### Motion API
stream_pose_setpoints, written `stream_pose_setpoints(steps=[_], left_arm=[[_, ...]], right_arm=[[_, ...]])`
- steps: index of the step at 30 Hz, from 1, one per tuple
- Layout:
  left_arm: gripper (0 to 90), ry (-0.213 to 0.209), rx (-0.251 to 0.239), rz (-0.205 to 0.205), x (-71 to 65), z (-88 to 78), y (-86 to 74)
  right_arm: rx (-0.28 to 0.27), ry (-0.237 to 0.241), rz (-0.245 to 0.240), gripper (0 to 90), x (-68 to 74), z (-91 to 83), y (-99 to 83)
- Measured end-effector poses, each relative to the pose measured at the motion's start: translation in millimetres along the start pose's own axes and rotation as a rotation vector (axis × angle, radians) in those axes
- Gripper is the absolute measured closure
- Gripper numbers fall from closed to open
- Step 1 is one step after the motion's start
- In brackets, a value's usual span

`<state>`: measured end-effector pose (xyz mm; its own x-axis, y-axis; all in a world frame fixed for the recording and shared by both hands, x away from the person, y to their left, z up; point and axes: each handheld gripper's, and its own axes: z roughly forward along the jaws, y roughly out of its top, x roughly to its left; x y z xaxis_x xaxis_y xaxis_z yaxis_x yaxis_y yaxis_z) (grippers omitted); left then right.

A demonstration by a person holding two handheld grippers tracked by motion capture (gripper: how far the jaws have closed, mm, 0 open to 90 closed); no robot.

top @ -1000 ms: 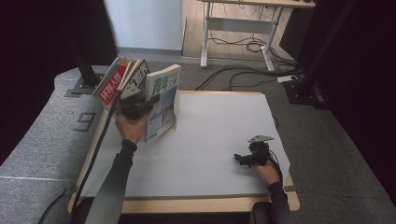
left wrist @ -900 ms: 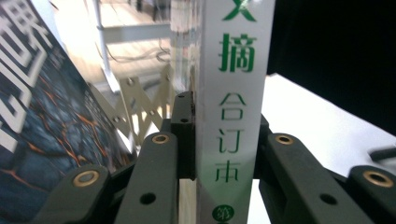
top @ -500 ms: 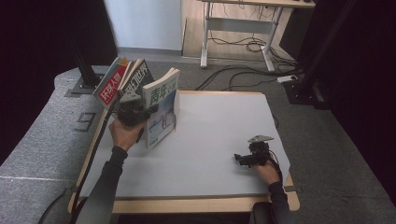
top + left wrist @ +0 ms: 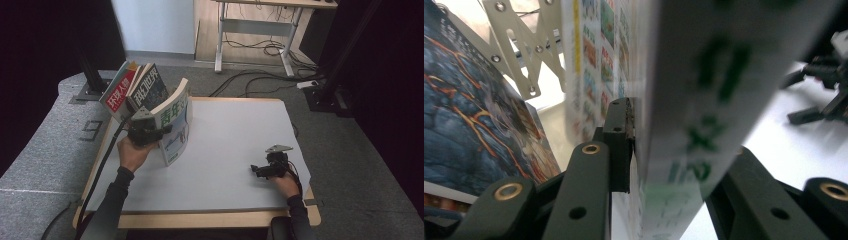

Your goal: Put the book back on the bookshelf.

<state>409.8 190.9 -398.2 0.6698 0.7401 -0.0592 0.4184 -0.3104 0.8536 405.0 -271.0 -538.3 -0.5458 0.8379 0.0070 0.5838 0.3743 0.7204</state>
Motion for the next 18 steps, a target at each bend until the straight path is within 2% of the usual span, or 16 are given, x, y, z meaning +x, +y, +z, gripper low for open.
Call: stream_pose_setpoints(steps=[4, 6, 8, 11, 18], left_arm=[[67.6, 0.0, -0.009, -0.01, -0.7, 2.6, 0.5], [71.6, 0.032, -0.013, -0.008, -1.5, 2.7, 1.1], [73.1, 0.04, -0.021, -0.028, -0.1, 2.7, 1.8], [73.4, 0.088, -0.032, -0.028, -0.2, 3.6, 2.7], [73.6, 0.125, -0.056, -0.054, 2.7, 11.7, 5.0]], right_arm=[[0.0, 0.0, 0.0, 0.1, 0.0, 0.0, 0.0], [0.0, 0.001, 0.001, 0.0, 0.0, 0.0, 0.0], [0.0, 0.001, 0.001, 0.0, 0.1, 0.0, 0.0], [0.0, 0.001, 0.001, 0.0, 0.0, 0.0, 0.0], [0.0, 0.001, 0.001, 0.0, 0.0, 0.0, 0.0]])
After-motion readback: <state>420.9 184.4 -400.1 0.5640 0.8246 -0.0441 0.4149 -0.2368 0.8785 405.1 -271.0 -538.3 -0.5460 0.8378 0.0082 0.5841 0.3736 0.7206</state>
